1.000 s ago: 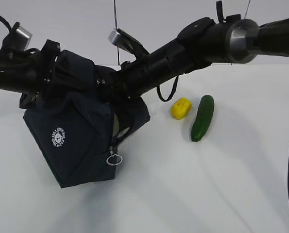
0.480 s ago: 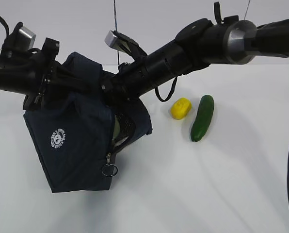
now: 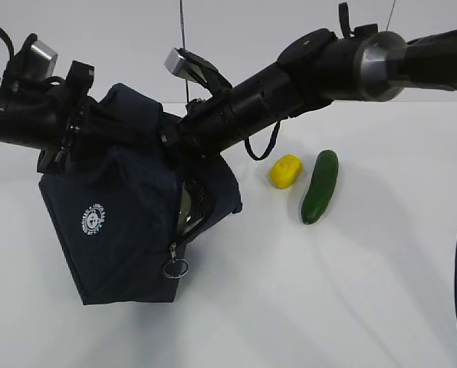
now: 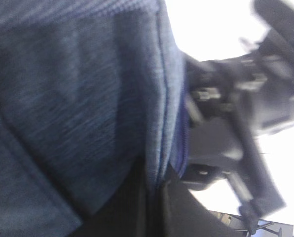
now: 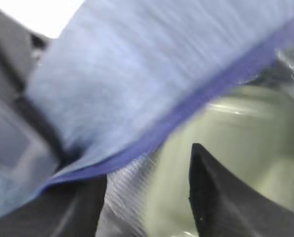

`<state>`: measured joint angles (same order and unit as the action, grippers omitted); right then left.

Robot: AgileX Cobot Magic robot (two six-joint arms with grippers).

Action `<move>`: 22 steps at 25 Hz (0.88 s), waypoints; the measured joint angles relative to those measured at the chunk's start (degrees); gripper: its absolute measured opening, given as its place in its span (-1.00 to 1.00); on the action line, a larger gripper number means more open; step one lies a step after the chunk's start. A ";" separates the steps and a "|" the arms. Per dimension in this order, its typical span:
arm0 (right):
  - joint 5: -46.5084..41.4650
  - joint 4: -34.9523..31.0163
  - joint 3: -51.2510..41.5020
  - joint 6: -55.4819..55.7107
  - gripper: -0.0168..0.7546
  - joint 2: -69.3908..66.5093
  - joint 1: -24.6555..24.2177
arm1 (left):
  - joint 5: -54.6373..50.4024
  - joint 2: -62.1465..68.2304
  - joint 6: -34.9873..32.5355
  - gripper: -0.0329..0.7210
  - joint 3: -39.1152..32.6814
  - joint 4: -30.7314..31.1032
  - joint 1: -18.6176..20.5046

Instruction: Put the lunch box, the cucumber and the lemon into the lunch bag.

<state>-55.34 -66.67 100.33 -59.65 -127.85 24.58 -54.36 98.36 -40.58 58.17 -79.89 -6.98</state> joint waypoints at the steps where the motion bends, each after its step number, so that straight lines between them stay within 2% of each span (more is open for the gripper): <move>1: -0.59 -0.69 0.00 0.00 0.09 0.00 0.00 | 0.27 0.00 -0.13 -0.94 0.00 0.00 0.00; 4: -2.35 -0.08 0.98 0.00 0.09 0.00 0.00 | 1.46 0.00 -0.22 -0.94 0.00 1.21 0.00; 7: -4.55 3.71 4.02 0.15 0.09 0.00 0.00 | 1.55 0.00 -0.35 -0.94 0.10 1.25 0.00; 9: -6.48 8.17 6.70 2.28 0.09 0.00 0.00 | 1.68 0.00 -0.35 -0.94 0.10 1.35 0.00; 15: -14.06 29.59 16.72 15.56 0.09 0.00 -0.02 | 4.38 0.00 -0.60 -0.94 0.10 3.67 0.00; 18: -14.54 35.84 20.07 25.47 0.09 0.00 -0.99 | 4.18 0.00 -2.77 -0.94 0.10 4.15 0.00; 22: -14.74 38.14 20.80 32.46 0.09 0.00 -2.84 | 3.41 0.00 -3.96 -0.94 0.10 4.59 0.00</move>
<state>-70.08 -28.53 121.12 -27.19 -127.85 21.74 -50.95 98.36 -44.54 58.28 -75.29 -6.98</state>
